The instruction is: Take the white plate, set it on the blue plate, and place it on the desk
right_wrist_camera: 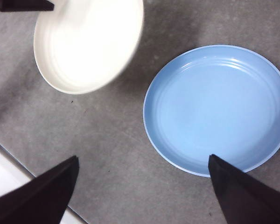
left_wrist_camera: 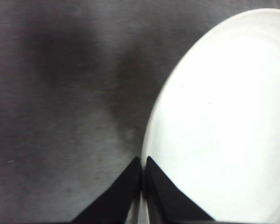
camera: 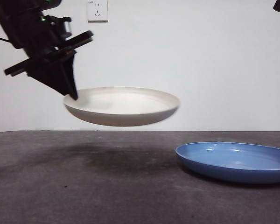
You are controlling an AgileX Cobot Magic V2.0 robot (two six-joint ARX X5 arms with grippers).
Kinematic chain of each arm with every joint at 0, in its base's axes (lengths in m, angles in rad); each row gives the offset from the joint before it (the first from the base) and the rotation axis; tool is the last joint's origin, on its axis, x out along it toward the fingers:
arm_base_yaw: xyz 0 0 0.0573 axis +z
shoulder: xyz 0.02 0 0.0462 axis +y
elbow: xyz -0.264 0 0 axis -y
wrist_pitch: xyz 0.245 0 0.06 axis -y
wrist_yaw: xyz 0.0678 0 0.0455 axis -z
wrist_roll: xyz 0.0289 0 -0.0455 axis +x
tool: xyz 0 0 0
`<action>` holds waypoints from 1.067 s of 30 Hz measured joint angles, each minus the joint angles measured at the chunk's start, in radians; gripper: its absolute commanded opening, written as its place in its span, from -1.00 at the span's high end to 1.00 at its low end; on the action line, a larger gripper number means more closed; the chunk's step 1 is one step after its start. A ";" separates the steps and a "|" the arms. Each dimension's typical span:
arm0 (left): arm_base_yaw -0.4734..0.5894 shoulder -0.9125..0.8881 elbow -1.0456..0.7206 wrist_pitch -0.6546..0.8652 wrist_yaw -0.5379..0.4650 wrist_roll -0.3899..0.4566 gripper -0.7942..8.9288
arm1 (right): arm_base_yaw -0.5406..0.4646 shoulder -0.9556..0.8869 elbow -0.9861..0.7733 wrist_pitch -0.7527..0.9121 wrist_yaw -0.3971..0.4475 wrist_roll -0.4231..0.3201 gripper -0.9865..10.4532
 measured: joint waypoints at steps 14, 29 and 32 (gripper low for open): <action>-0.158 0.103 0.077 0.123 0.003 -0.100 0.81 | 0.000 -0.077 0.075 -0.002 0.076 0.036 0.05; -0.279 0.443 0.423 -0.007 0.003 -0.109 0.81 | 0.000 -0.135 0.146 -0.107 0.157 0.042 0.05; -0.297 0.510 0.468 -0.026 0.003 -0.109 0.81 | 0.000 -0.137 0.150 -0.114 0.157 0.042 0.05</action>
